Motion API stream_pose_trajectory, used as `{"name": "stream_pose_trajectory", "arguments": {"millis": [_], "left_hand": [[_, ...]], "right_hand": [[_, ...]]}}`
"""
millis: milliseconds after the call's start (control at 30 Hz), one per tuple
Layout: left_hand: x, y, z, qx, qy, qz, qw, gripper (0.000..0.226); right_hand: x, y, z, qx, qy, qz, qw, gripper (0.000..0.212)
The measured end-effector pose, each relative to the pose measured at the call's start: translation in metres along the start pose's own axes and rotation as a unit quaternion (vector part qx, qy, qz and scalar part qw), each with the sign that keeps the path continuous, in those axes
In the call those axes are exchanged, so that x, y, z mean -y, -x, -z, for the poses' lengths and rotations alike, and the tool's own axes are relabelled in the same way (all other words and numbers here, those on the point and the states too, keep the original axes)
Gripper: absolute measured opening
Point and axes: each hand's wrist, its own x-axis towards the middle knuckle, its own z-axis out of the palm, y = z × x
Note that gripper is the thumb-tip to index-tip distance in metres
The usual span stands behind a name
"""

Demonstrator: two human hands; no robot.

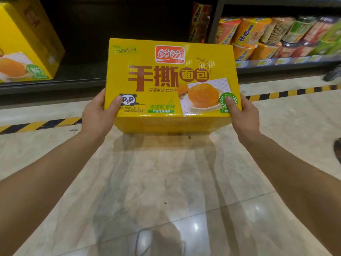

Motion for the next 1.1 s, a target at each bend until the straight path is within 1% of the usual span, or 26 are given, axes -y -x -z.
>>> {"name": "stream_pose_trajectory", "arguments": {"millis": [133, 233, 300, 467, 600, 700, 800, 933, 1033, 1100], "left_hand": [[-0.003, 0.005, 0.000, -0.001, 0.010, 0.005, 1.000, 0.047], [-0.005, 0.012, 0.001, -0.006, 0.002, 0.005, 1.000, 0.047], [-0.003, 0.019, 0.004, -0.010, -0.013, 0.004, 1.000, 0.050], [0.006, 0.043, 0.011, -0.015, -0.042, 0.006, 0.999, 0.056], [0.015, 0.066, 0.020, -0.001, -0.078, 0.023, 0.997, 0.069], [0.014, 0.087, 0.024, 0.009, -0.095, 0.048, 0.994, 0.071], [0.015, 0.104, 0.028, 0.030, -0.112, 0.071, 0.991, 0.071], [0.025, 0.120, 0.033, 0.058, -0.182, 0.086, 0.978, 0.070], [0.036, 0.128, 0.035, 0.077, -0.232, 0.080, 0.966, 0.062], [0.045, 0.132, 0.037, 0.092, -0.265, 0.083, 0.956, 0.056]], "right_hand": [[0.003, 0.004, 0.002, 0.006, -0.013, -0.008, 1.000, 0.042], [0.005, 0.012, 0.006, 0.018, -0.016, -0.002, 1.000, 0.030], [0.006, 0.019, 0.010, 0.024, -0.013, 0.006, 1.000, 0.028], [-0.004, 0.038, 0.025, 0.032, 0.006, 0.010, 0.999, 0.042], [-0.017, 0.056, 0.041, 0.079, 0.009, 0.015, 0.997, 0.050], [-0.024, 0.068, 0.053, 0.115, 0.020, 0.016, 0.993, 0.054], [-0.032, 0.081, 0.061, 0.148, 0.038, 0.004, 0.988, 0.059], [-0.049, 0.099, 0.069, 0.164, 0.092, -0.002, 0.982, 0.057], [-0.057, 0.108, 0.070, 0.160, 0.125, -0.032, 0.979, 0.049], [-0.061, 0.112, 0.071, 0.161, 0.154, -0.060, 0.973, 0.049]]}}
